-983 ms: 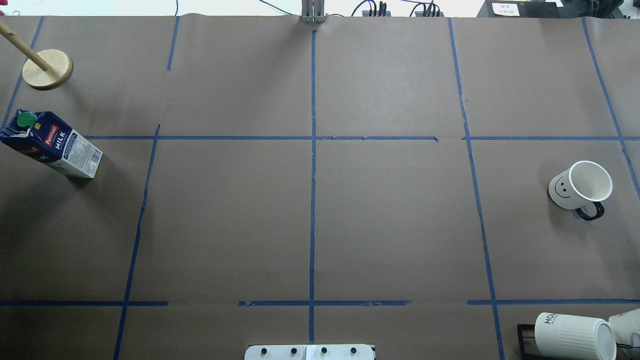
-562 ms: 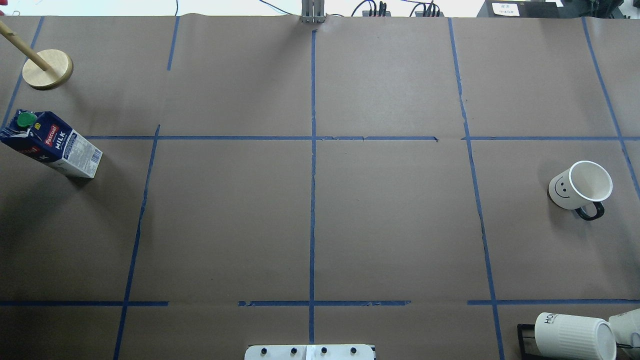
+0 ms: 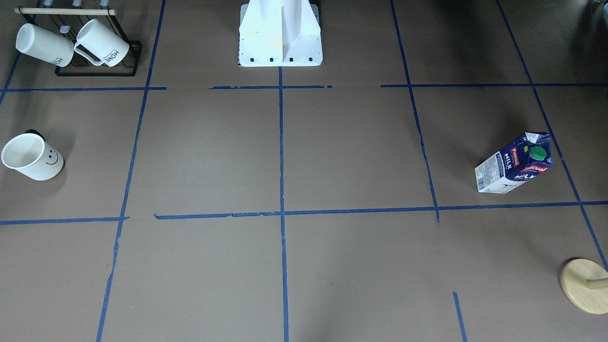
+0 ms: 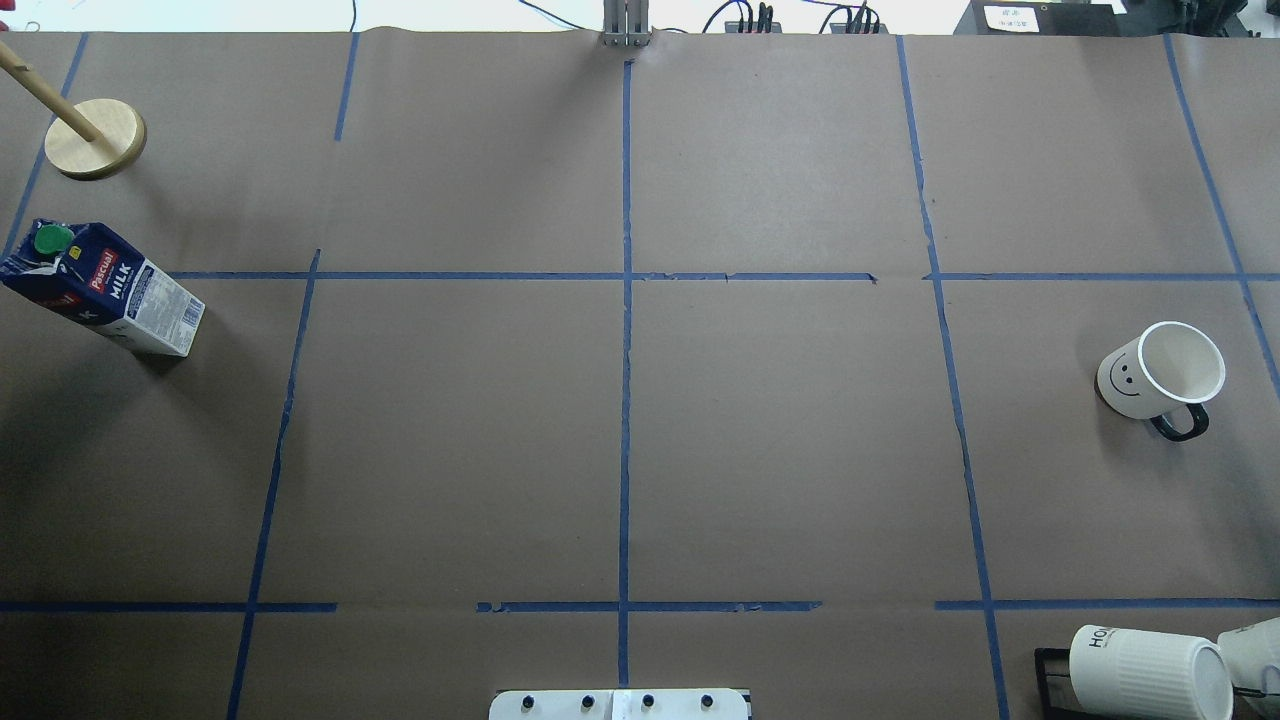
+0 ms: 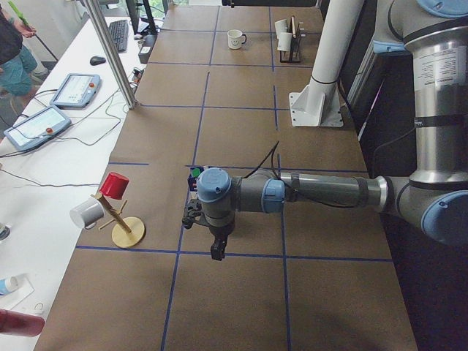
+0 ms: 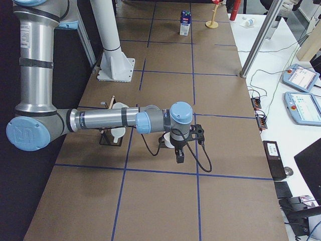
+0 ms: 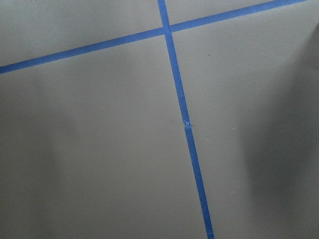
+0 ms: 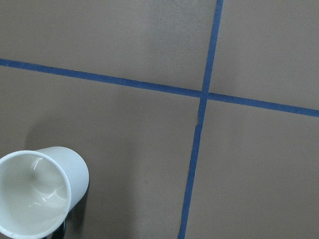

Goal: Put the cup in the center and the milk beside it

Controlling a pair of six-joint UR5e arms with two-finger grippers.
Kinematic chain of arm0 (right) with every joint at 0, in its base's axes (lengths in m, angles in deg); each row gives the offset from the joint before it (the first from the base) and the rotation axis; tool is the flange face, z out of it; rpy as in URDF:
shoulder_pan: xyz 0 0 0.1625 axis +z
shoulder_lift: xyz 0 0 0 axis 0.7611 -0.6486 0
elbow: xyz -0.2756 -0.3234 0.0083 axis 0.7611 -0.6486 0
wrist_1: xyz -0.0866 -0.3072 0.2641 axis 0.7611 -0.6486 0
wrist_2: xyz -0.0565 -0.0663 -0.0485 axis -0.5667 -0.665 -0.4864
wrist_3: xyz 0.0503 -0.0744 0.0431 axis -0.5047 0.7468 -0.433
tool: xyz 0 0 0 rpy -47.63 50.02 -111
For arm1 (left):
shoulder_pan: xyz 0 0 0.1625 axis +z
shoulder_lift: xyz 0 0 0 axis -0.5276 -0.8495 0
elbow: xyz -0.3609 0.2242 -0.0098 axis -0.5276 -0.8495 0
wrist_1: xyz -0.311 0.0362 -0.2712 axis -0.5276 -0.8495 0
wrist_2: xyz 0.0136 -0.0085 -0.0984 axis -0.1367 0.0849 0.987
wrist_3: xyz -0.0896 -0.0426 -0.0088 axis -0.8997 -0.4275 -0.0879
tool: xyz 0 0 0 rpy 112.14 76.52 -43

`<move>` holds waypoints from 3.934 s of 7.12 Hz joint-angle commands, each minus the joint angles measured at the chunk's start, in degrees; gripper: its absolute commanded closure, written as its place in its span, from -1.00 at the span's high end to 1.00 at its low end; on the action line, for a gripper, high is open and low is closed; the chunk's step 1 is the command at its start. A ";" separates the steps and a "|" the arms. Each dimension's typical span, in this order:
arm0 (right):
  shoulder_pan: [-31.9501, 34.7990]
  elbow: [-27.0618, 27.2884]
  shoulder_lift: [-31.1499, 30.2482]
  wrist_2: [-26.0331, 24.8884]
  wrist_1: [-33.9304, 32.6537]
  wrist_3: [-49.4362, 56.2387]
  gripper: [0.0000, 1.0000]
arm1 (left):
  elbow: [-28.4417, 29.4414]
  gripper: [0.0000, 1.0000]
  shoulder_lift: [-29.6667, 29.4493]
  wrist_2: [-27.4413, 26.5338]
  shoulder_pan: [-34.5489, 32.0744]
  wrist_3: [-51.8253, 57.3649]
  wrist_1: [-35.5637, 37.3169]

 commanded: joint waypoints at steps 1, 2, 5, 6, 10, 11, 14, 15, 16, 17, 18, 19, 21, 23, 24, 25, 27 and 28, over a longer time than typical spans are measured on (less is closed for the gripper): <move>-4.56 0.30 0.99 0.52 2.29 -1.16 1.00 | -0.03 1.00 0.00 0.21 0.00 -0.06 0.00; -6.94 -0.13 0.99 0.35 7.01 -6.39 1.00 | -0.12 1.00 0.08 0.48 0.00 -0.06 0.00; -14.32 -0.48 0.02 -1.05 15.29 -17.86 0.99 | -0.30 1.00 0.00 0.48 0.00 -0.06 0.00; -15.04 -1.36 0.02 -1.76 16.36 -18.04 0.99 | -0.30 1.00 -0.09 0.48 0.00 -0.06 0.00; -17.33 -8.65 0.11 -1.76 25.06 -18.05 0.98 | -0.21 1.00 0.00 0.48 0.00 0.03 0.00; -18.12 -9.18 0.11 -1.85 25.07 -18.05 0.96 | -0.21 1.00 -0.09 0.48 0.00 0.03 0.00; -20.23 -9.54 0.20 -1.85 25.16 -17.61 -0.28 | -0.21 1.00 -0.09 0.30 0.00 0.20 -0.09; -20.32 -9.54 0.20 -1.85 25.16 -17.34 -0.74 | -0.21 1.00 0.00 0.30 0.00 0.20 -0.09; -20.32 -9.45 0.46 -1.85 24.98 -17.52 -0.99 | -0.29 1.00 0.00 0.30 0.00 0.29 -0.09; -20.24 -9.02 0.72 -1.42 24.98 -17.95 -0.99 | -0.30 1.00 0.00 0.30 0.00 0.29 -0.09; -20.24 -8.49 1.07 -1.24 24.29 -18.13 -1.00 | -0.30 1.00 0.00 0.30 0.00 0.29 -0.09; -20.24 -8.40 3.08 -1.24 22.80 -18.22 -1.00 | -0.30 1.00 0.00 0.30 0.00 0.29 -0.09; -20.24 -6.21 13.41 -1.32 9.15 -18.40 -1.00 | -0.47 1.00 -0.09 0.56 0.00 0.38 -0.09; -26.25 -5.84 25.46 -1.93 2.40 -33.44 -1.00 | -0.21 1.00 -1.57 0.04 0.09 -0.32 -2.01; -31.69 -6.46 30.29 -4.72 2.13 -42.21 -1.00 | 0.31 1.00 -1.93 0.56 0.09 0.02 -2.19; -36.97 -7.77 36.08 -8.75 1.78 -52.40 -1.00 | 0.49 1.00 -2.81 0.31 0.09 -0.06 -3.59; -42.27 -14.26 44.99 -11.85 1.43 -65.62 -1.00 | 0.67 1.00 -3.26 0.13 0.09 -0.15 -7.29; -43.60 -15.59 46.32 -13.78 1.60 -70.47 -1.00 | 0.93 1.00 -3.26 0.13 0.17 -0.15 -7.38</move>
